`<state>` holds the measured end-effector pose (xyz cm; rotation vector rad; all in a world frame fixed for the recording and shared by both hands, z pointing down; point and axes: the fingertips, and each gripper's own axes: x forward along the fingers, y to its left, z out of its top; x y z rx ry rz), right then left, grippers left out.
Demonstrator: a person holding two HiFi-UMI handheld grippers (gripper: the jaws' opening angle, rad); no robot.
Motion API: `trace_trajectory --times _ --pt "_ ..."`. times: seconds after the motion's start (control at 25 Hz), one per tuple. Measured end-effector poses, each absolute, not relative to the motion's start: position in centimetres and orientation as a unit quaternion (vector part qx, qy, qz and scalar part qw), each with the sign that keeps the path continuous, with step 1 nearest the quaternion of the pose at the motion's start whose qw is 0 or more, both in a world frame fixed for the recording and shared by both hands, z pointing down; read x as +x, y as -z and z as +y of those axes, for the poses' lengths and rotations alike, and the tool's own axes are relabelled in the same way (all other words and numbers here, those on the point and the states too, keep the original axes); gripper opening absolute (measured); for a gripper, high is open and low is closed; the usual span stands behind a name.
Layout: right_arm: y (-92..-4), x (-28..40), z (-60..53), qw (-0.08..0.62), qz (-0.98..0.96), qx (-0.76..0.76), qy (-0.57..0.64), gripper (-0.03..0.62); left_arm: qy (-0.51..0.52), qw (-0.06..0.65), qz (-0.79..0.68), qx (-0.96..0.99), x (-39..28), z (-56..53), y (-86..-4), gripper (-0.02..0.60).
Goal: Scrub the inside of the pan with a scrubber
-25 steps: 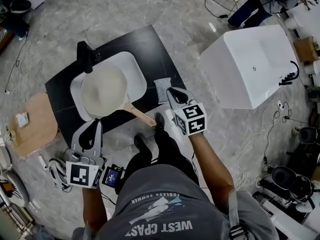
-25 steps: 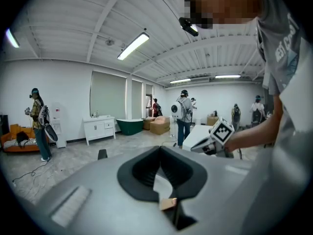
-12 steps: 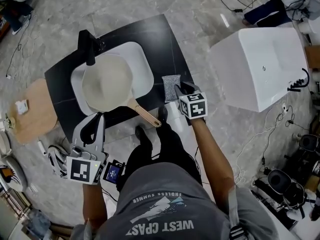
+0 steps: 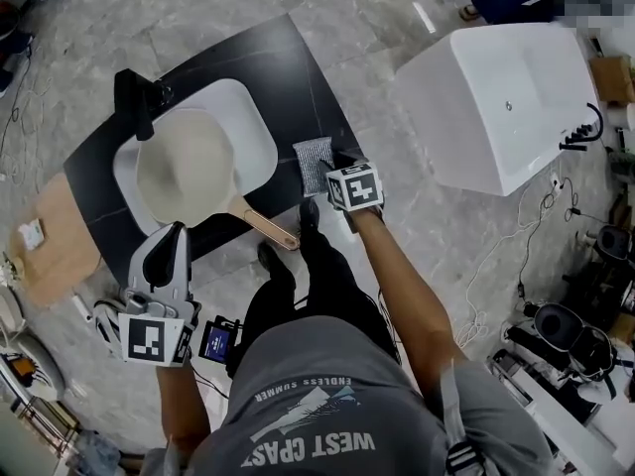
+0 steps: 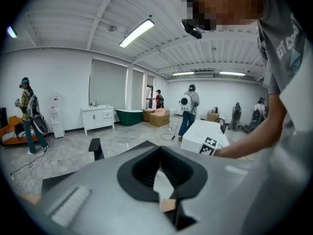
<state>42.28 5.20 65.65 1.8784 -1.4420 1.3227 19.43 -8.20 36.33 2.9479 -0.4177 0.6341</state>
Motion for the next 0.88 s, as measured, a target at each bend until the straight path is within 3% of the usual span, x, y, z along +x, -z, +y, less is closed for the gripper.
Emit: trace_trajectory --times 0.2,0.88 --pt "-66.9 41.9 5.2 0.186 -0.515 0.677 -0.492 0.150 -0.208 0.047 -0.121 0.969 20.8 -8.2 -36.8 0.002" --pt "-64.8 42.1 5.8 0.191 -0.523 0.671 -0.490 0.026 -0.203 0.040 -0.081 0.975 24.7 -6.8 -35.7 0.002"
